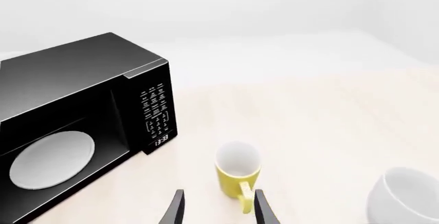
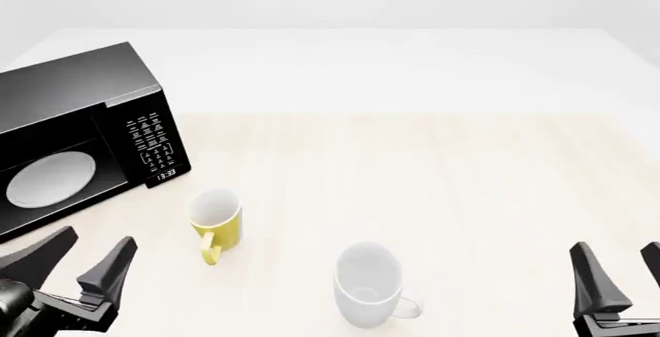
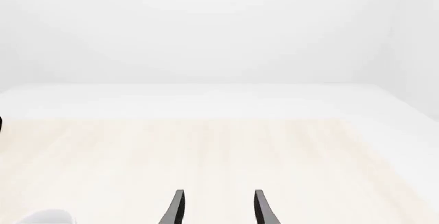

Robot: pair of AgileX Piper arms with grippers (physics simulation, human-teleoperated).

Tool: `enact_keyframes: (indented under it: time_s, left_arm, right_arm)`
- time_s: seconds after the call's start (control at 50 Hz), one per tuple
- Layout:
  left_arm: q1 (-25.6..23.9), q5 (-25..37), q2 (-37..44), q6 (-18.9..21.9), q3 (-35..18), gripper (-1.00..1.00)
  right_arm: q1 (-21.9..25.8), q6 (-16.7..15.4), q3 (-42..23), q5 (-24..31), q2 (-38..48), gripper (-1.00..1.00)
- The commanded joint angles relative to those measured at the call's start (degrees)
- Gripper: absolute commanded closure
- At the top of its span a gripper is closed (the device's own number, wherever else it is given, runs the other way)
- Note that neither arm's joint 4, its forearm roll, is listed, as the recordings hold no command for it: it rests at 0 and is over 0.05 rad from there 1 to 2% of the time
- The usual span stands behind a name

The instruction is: Put the yellow and white mug in the microwave and close it.

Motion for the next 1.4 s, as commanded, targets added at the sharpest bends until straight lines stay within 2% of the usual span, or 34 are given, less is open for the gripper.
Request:
enact_keyframes:
  time_s: [0.02,0.14,0.58,0.9,1.08,1.4]
  left_arm:
    - [-1.2,-1.5,7.9,-2.7,-2.1,-1.00]
    - [-1.4,-6.0,15.4,-4.6,-2.2,-1.00]
    - [-3.0,-17.3,32.3,-7.4,-3.1,-1.00]
    - [-2.9,-21.9,39.3,-7.5,-2.2,-1.00]
    - [-3.0,-26.5,46.3,-7.8,-2.5,-1.00]
    - [-4.4,-33.2,57.1,-10.3,-3.8,-1.00]
  right_arm:
    - [0.0,0.0,0.0,0.0,0.0,-1.00]
    - [0.0,0.0,0.0,0.0,0.0,-1.00]
    - [0.0,0.0,0.0,0.0,0.0,-1.00]
    - [0.0,0.0,0.0,0.0,0.0,-1.00]
    - [0.0,0.0,0.0,0.0,0.0,-1.00]
    - [0.0,0.0,0.0,0.0,0.0,-1.00]
